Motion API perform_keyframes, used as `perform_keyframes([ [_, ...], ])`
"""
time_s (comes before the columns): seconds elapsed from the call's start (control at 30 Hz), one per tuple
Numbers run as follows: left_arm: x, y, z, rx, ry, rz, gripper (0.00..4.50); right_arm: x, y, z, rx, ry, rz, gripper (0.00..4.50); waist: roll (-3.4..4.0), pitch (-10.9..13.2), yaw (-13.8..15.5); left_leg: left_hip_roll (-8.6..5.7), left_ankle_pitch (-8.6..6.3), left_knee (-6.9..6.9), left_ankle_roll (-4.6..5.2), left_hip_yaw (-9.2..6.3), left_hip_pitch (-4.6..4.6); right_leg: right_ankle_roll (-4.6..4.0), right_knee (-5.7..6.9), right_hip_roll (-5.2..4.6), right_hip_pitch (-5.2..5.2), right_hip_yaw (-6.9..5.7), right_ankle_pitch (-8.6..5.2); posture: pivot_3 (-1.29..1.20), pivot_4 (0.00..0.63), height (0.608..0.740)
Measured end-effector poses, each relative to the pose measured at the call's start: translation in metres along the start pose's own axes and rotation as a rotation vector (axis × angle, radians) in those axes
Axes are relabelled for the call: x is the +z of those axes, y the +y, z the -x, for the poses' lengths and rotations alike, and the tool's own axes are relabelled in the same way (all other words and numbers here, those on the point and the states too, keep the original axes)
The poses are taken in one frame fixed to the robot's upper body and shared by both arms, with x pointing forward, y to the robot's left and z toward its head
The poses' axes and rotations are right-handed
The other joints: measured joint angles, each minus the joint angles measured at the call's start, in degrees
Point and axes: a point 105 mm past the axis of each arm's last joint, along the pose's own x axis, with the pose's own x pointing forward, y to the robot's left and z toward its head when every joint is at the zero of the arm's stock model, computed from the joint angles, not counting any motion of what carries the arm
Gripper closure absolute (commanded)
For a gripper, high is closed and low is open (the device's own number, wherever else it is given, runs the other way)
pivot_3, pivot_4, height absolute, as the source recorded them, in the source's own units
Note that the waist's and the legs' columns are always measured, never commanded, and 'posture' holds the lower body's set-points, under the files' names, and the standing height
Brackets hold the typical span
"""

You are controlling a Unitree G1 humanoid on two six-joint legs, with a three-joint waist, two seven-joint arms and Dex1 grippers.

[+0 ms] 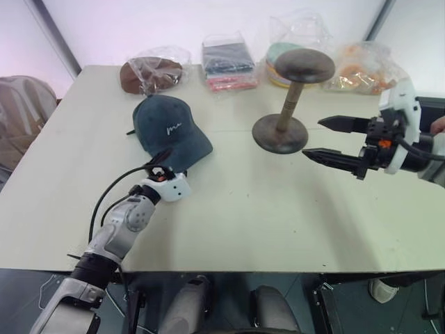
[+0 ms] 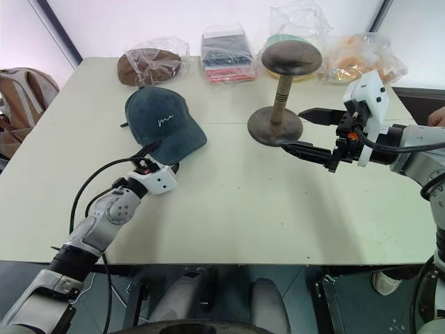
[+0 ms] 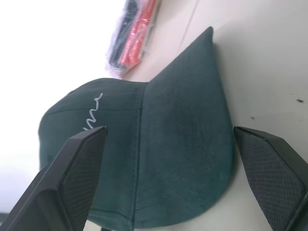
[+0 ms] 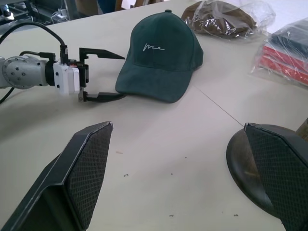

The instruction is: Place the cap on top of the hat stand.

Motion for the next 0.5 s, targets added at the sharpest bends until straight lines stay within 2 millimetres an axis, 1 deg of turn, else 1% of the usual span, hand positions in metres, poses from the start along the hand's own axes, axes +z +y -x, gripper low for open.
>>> perform_keyframes([
  [0.3, -0.007, -0.006, -0.001, 0.015, 0.014, 0.026, 0.08, 0.002, 0.0, 0.002, 0.0, 0.014, 0.009, 0.0, 0.35, -0.6, 0.0, 0.01, 0.0, -0.01, 0.0, 0.0, 0.06, 0.0, 0.0, 0.01, 0.05, 0.01, 0.0, 0.0, 0.15, 0.74],
  [0.4, -0.008, -0.009, -0.003, 0.005, 0.016, 0.034, 0.87, 0.002, 0.0, 0.003, 0.0, 0.017, 0.012, 0.0, 0.45, -0.7, 0.0, 0.0, 0.0, -0.01, 0.0, 0.0, 0.06, 0.0, 0.0, 0.01, 0.06, 0.01, 0.0, 0.0, 0.15, 0.74],
  [0.47, -0.009, -0.013, -0.002, -0.008, 0.022, 0.042, 1.81, 0.002, 0.0, 0.003, 0.0, 0.016, 0.012, 0.0, 0.44, -0.7, -0.1, 0.01, -0.01, -0.02, 0.01, 0.0, 0.05, -0.01, 0.0, 0.01, 0.07, 0.02, 0.0, 0.0, 0.15, 0.74],
  [0.5, -0.01, -0.011, -0.003, -0.003, 0.024, 0.043, 2.41, 0.003, -0.001, 0.004, -0.003, 0.016, 0.012, 0.0, 0.48, -0.7, -0.2, 0.02, 0.0, -0.04, 0.0, 0.0, 0.03, -0.01, 0.0, 0.03, 0.09, 0.03, 0.0, 0.0, 0.15, 0.74],
])
